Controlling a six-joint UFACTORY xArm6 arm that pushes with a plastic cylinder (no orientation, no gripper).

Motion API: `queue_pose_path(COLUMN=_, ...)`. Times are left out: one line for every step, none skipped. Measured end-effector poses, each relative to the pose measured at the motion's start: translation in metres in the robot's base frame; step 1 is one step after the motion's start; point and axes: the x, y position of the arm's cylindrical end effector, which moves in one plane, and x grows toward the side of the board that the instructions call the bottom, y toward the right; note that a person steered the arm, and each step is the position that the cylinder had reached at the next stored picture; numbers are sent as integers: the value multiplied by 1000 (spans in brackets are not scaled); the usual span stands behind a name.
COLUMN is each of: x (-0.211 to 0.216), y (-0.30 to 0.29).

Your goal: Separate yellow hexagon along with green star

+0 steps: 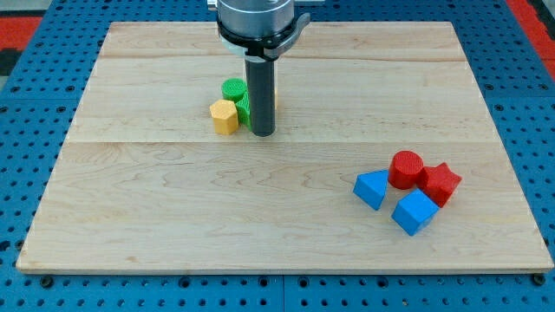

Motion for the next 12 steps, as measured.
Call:
queue_pose_path(x=0, y=0)
queue_pose_path(x=0, y=0)
queue_pose_path(x=0, y=1)
queue_pose_path(x=6, y=15)
queue_pose_path(x=30, y=15)
queue_pose_path(x=54, y=-78)
queue_pose_path(x=-2, y=-156)
queue_pose_path(x=-40, y=-131)
queue_pose_path(x=-25, y=-42)
queue_pose_path(x=-20, y=10)
queue_pose_path(x=-47, y=-44)
queue_pose_path(x=-59, y=27)
